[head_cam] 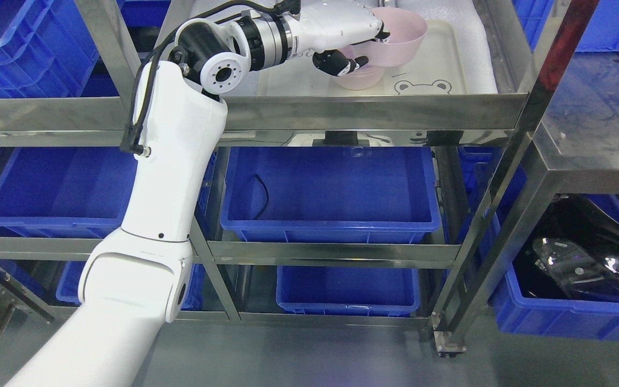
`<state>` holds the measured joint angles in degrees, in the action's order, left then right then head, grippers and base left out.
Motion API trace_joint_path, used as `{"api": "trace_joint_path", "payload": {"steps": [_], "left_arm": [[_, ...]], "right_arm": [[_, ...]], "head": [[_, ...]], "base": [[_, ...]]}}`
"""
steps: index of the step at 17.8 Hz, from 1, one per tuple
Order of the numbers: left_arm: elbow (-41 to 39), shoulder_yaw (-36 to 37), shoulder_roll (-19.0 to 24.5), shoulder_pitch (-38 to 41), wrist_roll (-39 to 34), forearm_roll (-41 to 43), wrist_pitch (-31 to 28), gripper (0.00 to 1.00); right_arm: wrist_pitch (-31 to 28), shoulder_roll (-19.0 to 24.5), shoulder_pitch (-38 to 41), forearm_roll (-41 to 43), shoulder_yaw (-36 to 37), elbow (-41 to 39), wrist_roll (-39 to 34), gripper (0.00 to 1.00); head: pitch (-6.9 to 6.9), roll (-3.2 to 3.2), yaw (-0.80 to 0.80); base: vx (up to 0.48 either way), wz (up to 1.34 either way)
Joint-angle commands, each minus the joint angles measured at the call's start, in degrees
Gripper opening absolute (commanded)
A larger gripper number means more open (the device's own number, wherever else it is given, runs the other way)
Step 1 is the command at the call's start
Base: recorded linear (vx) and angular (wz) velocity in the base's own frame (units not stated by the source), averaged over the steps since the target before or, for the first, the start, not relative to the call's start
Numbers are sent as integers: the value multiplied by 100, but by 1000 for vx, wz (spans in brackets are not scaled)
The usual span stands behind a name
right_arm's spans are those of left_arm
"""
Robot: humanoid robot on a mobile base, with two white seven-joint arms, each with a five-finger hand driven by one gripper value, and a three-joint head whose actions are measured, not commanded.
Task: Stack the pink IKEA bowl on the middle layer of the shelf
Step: 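Lower the pink bowl onto the stack of pink bowls on the tray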
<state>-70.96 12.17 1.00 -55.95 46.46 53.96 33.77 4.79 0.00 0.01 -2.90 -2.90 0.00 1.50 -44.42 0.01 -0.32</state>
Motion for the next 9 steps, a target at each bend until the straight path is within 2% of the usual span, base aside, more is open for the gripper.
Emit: {"api": "trace_joint_path", "payload": {"steps": [1, 5, 9], "left_arm": [[-172, -689, 480, 127, 47, 53, -2, 4], [-94, -655, 392, 391, 30, 70, 24, 4], [398, -602, 15, 252, 3, 166, 24, 4]], "right_arm": [[-4, -100, 122, 0, 0, -100, -1, 100], [-4, -100, 122, 0, 0, -100, -1, 100], [-4, -100, 122, 0, 0, -100, -1, 100]], "head": [[0, 0, 0], [0, 0, 0], [0, 0, 0]], "base": [[0, 0], [2, 13], [1, 7]]}}
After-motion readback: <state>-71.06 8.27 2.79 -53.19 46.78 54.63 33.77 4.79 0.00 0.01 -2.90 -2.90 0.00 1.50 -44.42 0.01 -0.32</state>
